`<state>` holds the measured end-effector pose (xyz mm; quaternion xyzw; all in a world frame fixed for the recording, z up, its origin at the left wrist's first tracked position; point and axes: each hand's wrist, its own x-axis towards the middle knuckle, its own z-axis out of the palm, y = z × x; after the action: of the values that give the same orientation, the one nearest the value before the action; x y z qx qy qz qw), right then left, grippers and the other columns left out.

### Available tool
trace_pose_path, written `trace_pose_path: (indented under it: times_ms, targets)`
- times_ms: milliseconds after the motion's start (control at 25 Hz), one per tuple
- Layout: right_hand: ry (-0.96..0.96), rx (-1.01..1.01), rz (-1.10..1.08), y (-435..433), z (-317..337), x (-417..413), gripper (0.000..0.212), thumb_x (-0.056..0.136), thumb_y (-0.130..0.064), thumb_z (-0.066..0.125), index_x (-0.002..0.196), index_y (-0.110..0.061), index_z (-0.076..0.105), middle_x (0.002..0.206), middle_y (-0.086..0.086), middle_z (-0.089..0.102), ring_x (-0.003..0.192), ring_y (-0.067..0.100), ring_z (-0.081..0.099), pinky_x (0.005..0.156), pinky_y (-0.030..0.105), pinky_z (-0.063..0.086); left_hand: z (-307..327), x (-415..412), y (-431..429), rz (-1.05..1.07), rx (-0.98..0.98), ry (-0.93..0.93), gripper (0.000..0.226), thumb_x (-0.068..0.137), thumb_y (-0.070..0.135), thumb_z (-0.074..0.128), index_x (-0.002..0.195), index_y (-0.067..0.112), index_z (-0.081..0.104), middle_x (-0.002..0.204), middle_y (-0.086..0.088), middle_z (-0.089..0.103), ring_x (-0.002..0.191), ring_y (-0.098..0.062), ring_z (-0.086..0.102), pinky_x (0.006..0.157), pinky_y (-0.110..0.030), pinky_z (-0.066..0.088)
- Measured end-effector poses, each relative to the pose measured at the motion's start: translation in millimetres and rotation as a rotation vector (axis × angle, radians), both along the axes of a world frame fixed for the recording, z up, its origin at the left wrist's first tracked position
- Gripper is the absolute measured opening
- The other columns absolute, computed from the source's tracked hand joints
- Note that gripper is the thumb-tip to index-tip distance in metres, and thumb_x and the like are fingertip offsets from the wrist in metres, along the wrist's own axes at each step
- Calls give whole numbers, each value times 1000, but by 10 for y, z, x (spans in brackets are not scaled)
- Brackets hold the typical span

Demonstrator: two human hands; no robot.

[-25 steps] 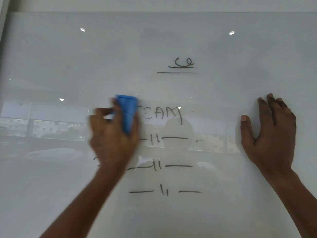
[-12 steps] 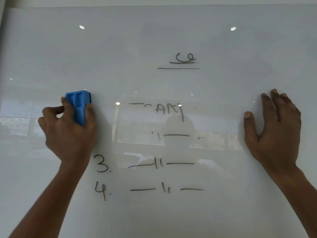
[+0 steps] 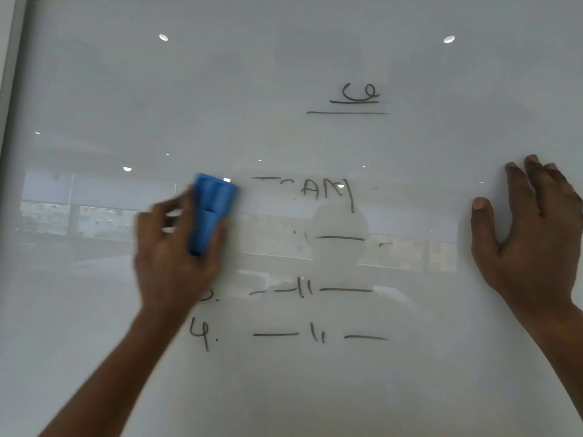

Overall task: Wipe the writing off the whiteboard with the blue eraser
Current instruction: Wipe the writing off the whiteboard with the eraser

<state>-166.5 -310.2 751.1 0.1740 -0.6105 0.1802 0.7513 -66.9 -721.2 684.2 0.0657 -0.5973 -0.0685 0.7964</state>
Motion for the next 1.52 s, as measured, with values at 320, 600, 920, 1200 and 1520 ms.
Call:
trace_pose_path:
  times_ms: [320,600,920,1200,1520]
  targets:
    - [-33,-12,5,-31,-25,14,56,108,-35,44,151,1,45,159,26,42,150,41,35,123,59,30,-249,-28,220,-57,222,1,64,100,43,59,152,6,60,132,-22,60,109,-41,54,71,-50,54]
    - [-45,14,30,37,-8,-25,58,109,-39,37,152,-1,44,161,24,39,152,41,33,124,58,27,-456,-136,509,-31,-275,-54,59,102,40,59,147,3,61,134,-19,64,96,-26,55,66,-33,54]
    - [-23,-15,9,-5,-1,-27,58,109,-39,42,149,1,47,157,27,43,148,44,38,122,60,31,-430,34,-38,26,445,-63,68,98,52,49,156,16,56,120,-26,55,108,-49,52,65,-58,53]
    - [-58,0,27,50,2,-76,61,109,-45,36,154,-3,40,163,22,36,153,40,31,125,58,27,-976,-107,790,86,-298,-174,59,108,54,49,153,16,54,108,-14,59,86,-26,48,52,-30,46]
    - [-88,-15,48,37,4,-86,69,107,-54,36,155,-5,39,165,19,33,155,38,28,126,58,26,-857,56,-53,90,566,-95,58,106,49,56,154,16,59,126,-27,52,110,-52,52,60,-63,53]
